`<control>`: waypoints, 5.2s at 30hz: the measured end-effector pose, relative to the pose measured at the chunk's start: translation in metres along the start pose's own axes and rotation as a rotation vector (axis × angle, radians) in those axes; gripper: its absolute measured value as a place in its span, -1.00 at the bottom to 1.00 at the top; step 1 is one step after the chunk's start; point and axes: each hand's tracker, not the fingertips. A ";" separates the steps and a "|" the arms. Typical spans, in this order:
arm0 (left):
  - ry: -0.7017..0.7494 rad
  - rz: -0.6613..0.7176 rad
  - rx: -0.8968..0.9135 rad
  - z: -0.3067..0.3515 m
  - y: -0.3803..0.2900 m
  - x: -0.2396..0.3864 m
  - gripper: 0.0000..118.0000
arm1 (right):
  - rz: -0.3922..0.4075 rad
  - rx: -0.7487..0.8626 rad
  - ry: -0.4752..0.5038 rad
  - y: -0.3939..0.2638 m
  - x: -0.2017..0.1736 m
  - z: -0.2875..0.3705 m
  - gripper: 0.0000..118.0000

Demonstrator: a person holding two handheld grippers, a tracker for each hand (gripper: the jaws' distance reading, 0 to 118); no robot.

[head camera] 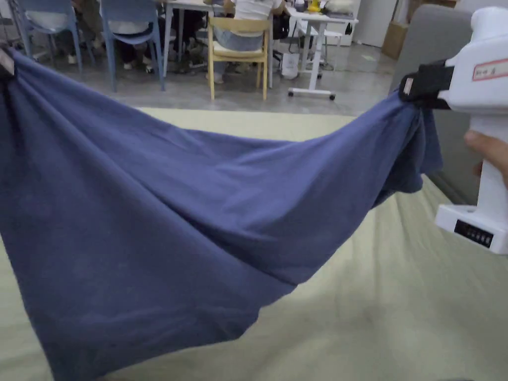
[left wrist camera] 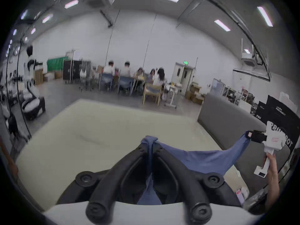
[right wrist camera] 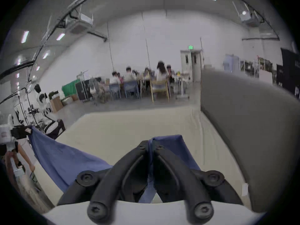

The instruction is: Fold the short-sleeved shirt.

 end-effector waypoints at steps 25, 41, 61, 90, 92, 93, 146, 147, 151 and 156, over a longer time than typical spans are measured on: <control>0.136 0.089 -0.358 -0.186 -0.221 -0.093 -0.95 | -0.100 -0.373 -0.030 -0.195 0.025 -0.224 -0.91; 0.064 0.125 -0.426 -0.074 -0.281 -0.084 -0.95 | -0.005 -0.443 -0.013 -0.315 0.027 -0.093 -0.91; 0.166 0.185 -0.615 0.060 -0.350 -0.084 0.21 | -0.100 -0.666 0.004 -0.370 0.030 0.064 0.85; 0.209 0.001 -0.801 -0.399 -0.268 -0.037 0.43 | -0.004 -0.471 -0.076 -0.274 0.024 0.036 -0.96; 0.192 0.044 -0.829 -0.422 -0.283 -0.039 0.43 | -0.009 -0.482 -0.094 -0.274 0.032 0.030 -0.96; 0.192 0.050 -0.840 -0.433 -0.291 -0.038 0.43 | -0.008 -0.491 -0.105 -0.275 0.035 0.026 -0.96; 0.091 -0.064 0.139 -0.094 0.129 -0.015 -0.97 | -0.243 -0.015 0.096 0.110 0.046 -0.060 -0.93; 0.137 -0.077 0.181 -0.092 0.148 -0.017 -0.97 | -0.247 0.009 0.089 0.135 0.044 -0.064 -0.93; 0.309 -0.113 0.243 -0.099 0.193 -0.028 -0.97 | -0.247 0.034 -0.002 0.196 0.045 -0.096 -0.93; 0.311 -0.070 0.261 -0.120 0.182 -0.051 -0.97 | -0.265 0.082 0.049 0.200 0.041 -0.122 -0.93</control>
